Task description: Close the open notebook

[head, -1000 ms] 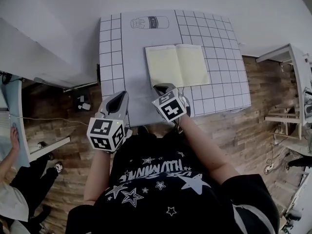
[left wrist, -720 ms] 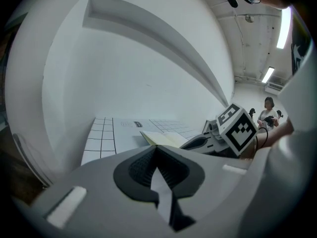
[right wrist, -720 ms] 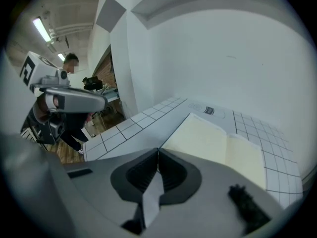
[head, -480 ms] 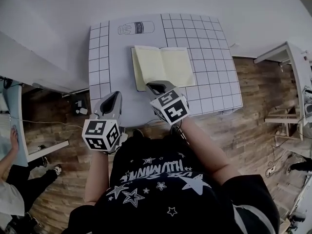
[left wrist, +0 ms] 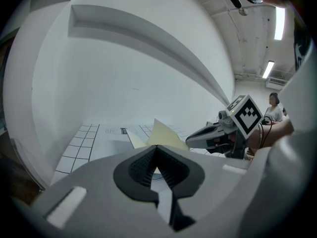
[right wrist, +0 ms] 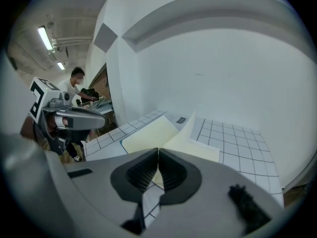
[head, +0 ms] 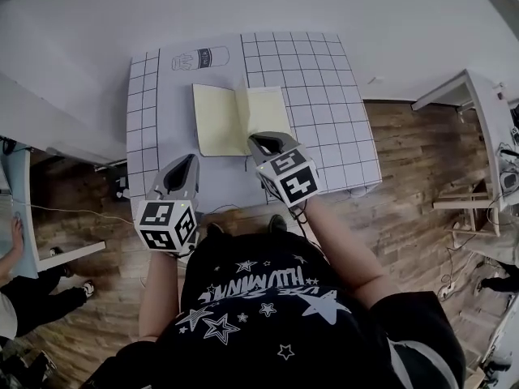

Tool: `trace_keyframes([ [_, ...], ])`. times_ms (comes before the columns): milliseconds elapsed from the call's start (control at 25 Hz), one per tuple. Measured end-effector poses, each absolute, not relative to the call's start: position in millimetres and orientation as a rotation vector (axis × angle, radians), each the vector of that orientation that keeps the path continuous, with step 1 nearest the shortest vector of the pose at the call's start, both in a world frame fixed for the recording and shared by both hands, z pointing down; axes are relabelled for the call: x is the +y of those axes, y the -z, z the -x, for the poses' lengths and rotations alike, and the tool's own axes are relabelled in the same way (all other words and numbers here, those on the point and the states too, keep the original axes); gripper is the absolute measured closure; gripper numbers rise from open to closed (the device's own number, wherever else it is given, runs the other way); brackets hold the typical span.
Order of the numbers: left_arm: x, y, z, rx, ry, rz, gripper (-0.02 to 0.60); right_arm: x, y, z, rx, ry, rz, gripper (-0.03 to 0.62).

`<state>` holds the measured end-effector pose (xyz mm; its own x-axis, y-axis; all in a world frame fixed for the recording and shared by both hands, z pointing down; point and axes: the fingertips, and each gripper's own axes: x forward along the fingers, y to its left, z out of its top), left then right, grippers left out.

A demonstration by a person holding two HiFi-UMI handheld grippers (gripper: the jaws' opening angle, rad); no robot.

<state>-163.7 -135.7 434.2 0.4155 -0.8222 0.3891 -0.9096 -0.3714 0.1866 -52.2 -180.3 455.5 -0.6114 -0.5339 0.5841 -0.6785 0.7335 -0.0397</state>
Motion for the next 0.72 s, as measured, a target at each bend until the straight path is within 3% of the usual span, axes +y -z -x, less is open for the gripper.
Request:
trace_keyframes([
  [720,-127.5,-440.0,116.8,-1.601,-0.36,-2.198,0.572,-213.9,-547.5,-67.0,-2.241,-0.71,-1.057,0.574],
])
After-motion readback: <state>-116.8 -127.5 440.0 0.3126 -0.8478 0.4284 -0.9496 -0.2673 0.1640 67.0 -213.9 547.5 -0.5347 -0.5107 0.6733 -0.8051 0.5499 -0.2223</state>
